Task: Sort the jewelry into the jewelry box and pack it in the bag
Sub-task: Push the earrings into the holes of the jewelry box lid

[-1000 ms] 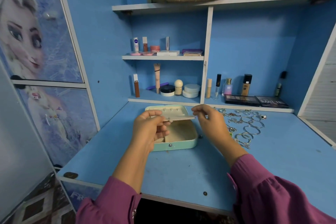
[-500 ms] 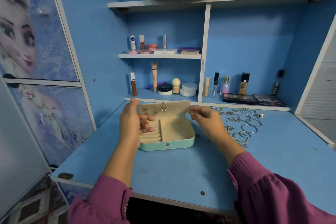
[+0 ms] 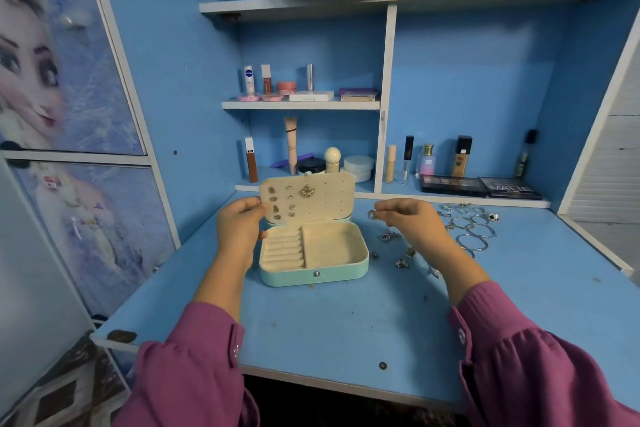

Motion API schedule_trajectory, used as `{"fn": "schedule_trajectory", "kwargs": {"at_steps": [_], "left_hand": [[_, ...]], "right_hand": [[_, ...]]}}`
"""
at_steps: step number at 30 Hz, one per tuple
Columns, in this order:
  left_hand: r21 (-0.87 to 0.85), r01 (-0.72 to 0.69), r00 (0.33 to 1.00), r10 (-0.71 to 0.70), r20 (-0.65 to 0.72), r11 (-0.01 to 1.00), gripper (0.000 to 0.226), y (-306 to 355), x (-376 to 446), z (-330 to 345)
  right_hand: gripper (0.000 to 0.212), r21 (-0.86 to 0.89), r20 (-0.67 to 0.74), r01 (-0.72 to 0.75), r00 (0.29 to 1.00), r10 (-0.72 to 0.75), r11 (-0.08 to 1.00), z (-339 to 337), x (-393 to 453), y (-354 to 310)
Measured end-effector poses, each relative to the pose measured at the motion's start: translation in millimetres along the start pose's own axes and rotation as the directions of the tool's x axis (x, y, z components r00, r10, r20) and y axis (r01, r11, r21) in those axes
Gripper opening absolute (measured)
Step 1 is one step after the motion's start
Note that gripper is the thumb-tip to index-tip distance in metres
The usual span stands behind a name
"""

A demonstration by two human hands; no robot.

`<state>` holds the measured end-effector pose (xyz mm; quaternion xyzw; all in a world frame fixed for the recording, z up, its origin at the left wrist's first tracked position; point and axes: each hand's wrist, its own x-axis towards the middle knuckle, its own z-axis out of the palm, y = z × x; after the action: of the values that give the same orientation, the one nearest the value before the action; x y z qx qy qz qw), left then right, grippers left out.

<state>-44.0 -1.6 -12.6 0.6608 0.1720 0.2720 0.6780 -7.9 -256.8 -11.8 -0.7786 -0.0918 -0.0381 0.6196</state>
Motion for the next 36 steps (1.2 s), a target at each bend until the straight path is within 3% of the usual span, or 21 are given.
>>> {"fn": "schedule_trajectory", "kwargs": {"at_steps": [12, 20, 27, 31, 36], "left_hand": [[-0.007, -0.050, 0.998, 0.050, 0.033, 0.999, 0.027, -16.5, 5.6, 1.8], [0.004, -0.061, 0.997, 0.061, 0.043, 0.998, 0.028, -20.6, 9.2, 1.1], [0.007, -0.057, 0.997, 0.056, 0.051, 0.998, 0.028, -21.3, 10.3, 0.9], [-0.004, -0.048, 0.998, 0.048, 0.046, 0.999, 0.028, -21.1, 9.7, 1.2], [-0.002, -0.046, 0.998, 0.046, 0.044, 0.999, 0.029, -20.2, 9.5, 1.6]], "right_hand": [[0.007, -0.442, 0.158, -0.055, 0.978, 0.138, 0.895, -35.2, -8.0, -2.5], [0.016, -0.648, 0.289, 0.029, 0.934, 0.211, 0.761, -35.3, -13.9, -11.4], [0.006, -0.718, 0.268, 0.080, 0.949, 0.168, 0.692, -24.6, -13.0, -8.1], [0.019, -0.768, 0.226, 0.075, 0.961, 0.159, 0.636, -19.6, -9.6, -6.0], [0.010, -0.734, 0.224, 0.103, 0.970, 0.096, 0.672, -22.0, -8.2, -6.2]]}}
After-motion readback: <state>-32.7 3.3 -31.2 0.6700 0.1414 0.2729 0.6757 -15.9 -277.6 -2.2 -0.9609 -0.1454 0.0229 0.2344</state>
